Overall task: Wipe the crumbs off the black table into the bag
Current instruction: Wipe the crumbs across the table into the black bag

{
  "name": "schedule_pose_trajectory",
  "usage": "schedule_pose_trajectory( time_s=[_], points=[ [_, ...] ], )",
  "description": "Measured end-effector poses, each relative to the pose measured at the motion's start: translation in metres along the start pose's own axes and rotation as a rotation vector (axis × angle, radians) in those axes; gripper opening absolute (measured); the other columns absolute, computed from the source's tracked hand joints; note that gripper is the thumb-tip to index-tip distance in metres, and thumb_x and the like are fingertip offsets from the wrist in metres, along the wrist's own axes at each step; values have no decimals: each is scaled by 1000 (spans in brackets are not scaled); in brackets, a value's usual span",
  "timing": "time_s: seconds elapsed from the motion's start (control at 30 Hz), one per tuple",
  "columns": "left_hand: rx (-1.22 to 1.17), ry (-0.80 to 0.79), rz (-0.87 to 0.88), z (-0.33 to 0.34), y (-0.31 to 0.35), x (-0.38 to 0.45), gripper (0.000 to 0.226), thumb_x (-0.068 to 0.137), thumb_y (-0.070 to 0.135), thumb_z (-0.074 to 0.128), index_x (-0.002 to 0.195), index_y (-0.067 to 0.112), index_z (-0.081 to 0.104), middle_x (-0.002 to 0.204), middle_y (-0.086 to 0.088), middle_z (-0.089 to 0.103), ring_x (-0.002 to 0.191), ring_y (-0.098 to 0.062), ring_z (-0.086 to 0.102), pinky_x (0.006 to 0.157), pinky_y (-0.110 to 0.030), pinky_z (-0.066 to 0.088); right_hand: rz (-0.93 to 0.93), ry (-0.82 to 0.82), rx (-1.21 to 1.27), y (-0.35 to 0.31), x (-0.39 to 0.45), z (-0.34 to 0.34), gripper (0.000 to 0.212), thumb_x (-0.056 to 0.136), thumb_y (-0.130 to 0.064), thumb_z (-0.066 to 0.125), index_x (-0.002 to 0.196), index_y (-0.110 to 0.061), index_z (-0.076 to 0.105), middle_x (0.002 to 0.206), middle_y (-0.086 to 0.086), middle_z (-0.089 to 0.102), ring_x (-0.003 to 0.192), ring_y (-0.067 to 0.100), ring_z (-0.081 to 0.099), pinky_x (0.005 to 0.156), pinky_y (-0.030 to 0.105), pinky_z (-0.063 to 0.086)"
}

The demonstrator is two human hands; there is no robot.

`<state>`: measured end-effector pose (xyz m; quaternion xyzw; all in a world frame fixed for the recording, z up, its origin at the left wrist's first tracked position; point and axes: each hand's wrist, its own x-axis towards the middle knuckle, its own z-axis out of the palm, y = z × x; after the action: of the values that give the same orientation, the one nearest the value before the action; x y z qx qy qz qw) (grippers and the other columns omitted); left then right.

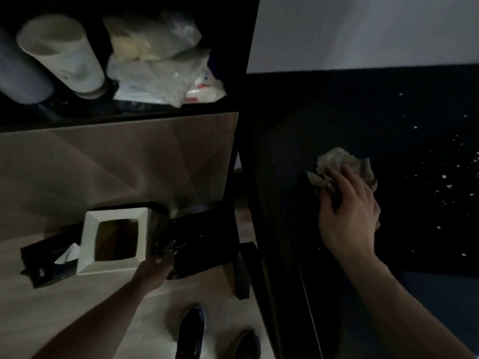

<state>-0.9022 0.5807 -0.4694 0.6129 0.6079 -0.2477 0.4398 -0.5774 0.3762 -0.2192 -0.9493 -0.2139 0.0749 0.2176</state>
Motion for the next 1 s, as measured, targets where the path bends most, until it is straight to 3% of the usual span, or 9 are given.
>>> schedule_pose_trajectory(
  time_s=[0.07, 0.13, 0.27, 0.47, 0.6, 0.7, 0.87, 1.0],
  points=[
    [-53, 10, -45, 12, 5, 12, 40, 93, 41, 62, 117, 10, 64, 123, -21, 66, 98, -34, 61, 86, -37, 51, -23, 24, -8, -3, -2, 8, 48, 103, -29, 58, 151, -30, 51, 166, -5, 37, 155, 19, 26, 126, 47, 16],
    [-60, -10, -80, 26, 8, 27, 52, 95, 28, 63, 139, 2, 51, 139, -25, 55, 121, -40, 56, 96, -38, 46, -33, 34, -16, -2, -1, 11, 49, 104, -31, 57, 152, -32, 49, 166, -6, 36, 156, 18, 25, 126, 47, 16],
    [-107, -31, -94, 53, 9, 58, 66, 92, 29, 66, 149, 6, 43, 145, -23, 50, 128, -39, 52, 103, -41, 47, -78, 38, -64, 2, -3, 13, 52, 104, -34, 53, 155, -33, 44, 168, -6, 33, 156, 18, 23, 127, 48, 15],
    [-156, 11, -126, 88, 6, 111, 58, 96, 32, 63, 143, 0, 49, 140, -26, 54, 127, -40, 54, 102, -42, 47, -114, 58, -88, 4, -3, 17, 52, 105, -36, 51, 156, -34, 42, 168, -7, 31, 156, 17, 21, 126, 46, 14],
    [40, 125, -76, 96, -1, 130, 41, 100, 29, 53, 128, 2, 64, 126, -22, 65, 115, -36, 62, 92, -38, 53, -131, 73, -85, 7, -3, 20, 53, 104, -36, 50, 156, -35, 42, 168, -9, 31, 156, 15, 21, 126, 42, 12],
    [160, 147, -43, 92, 3, 116, 33, 95, 22, 58, 115, 0, 70, 116, -23, 69, 107, -37, 65, 84, -36, 54, -125, 64, -92, 7, -1, 20, 52, 104, -36, 52, 156, -35, 43, 168, -10, 31, 156, 13, 21, 126, 43, 13],
    [212, 174, -44, 66, 10, 76, 33, 92, 20, 60, 113, -3, 71, 112, -24, 70, 106, -39, 66, 82, -38, 54, -100, 49, -46, 5, -2, 18, 54, 103, -33, 56, 156, -33, 43, 169, -8, 30, 156, 15, 21, 127, 46, 13],
    [250, 234, -35, 38, 10, 30, 32, 91, 20, 60, 110, -4, 71, 110, -26, 71, 104, -41, 67, 80, -40, 54, -95, 74, 66, 8, -2, 14, 47, 103, -23, 61, 148, -30, 55, 162, -8, 44, 153, 15, 31, 127, 48, 21]
  ],
)
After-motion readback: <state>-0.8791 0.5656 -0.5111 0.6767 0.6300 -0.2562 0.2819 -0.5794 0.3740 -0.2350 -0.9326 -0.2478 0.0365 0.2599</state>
